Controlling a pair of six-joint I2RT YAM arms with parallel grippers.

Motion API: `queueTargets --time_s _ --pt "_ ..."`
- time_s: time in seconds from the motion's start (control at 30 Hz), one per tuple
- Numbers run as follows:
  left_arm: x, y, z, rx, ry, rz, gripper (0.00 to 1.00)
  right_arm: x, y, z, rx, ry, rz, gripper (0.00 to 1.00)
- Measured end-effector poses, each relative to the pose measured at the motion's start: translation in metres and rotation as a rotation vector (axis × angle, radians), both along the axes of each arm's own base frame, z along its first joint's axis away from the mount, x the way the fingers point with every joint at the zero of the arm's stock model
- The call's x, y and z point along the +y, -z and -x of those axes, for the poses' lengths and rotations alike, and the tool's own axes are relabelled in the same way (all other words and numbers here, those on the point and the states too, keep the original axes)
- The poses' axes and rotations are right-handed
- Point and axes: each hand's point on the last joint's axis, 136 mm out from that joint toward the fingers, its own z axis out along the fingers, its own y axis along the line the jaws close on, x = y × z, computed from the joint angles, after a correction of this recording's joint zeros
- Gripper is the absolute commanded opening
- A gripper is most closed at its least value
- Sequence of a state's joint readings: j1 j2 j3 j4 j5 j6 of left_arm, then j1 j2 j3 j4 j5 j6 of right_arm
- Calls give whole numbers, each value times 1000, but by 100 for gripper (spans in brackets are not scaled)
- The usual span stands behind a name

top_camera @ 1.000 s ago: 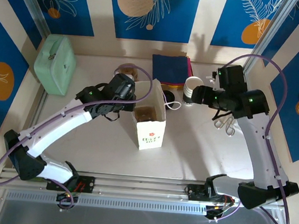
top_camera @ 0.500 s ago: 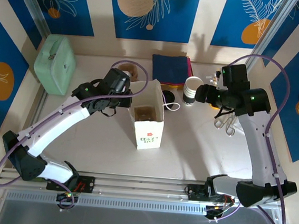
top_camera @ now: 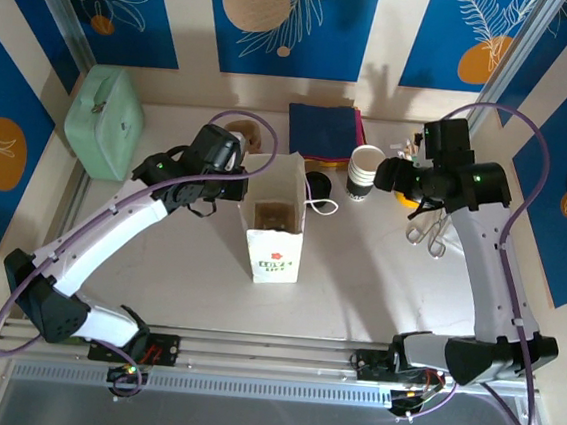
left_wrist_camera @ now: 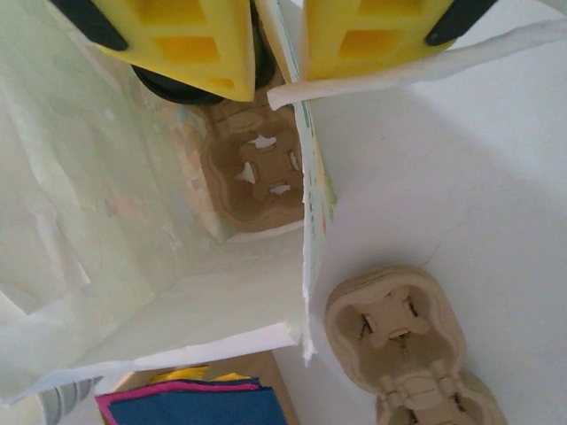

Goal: Pack the takeout coffee

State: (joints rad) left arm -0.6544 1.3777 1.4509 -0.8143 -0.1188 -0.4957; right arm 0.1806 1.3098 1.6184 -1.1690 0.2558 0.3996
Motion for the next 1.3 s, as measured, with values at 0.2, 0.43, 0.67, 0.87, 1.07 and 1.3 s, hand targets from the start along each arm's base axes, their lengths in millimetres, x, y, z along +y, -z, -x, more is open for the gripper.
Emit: queueTargets --time_s 0.2,0.43,0.67,0.87,1.07,1.3 --pt "-11 -13 3 -17 72 37 47 -20 10 -25 -18 66 43 78" --pt "-10 -41 5 -105 113 61 55 -58 6 -55 -88 167 62 78" --pt "7 -87 15 -299 105 115 60 -103 4 -73 -132 277 53 76" --pt "32 -106 23 -416 48 104 63 -136 22 -86 -104 340 15 74" --pt "52 -105 26 -472 -2 43 74 -151 47 -101 -55 363 -12 71" --pt "82 -91 19 -479 -104 -95 80 -153 73 -119 0 362 -42 65"
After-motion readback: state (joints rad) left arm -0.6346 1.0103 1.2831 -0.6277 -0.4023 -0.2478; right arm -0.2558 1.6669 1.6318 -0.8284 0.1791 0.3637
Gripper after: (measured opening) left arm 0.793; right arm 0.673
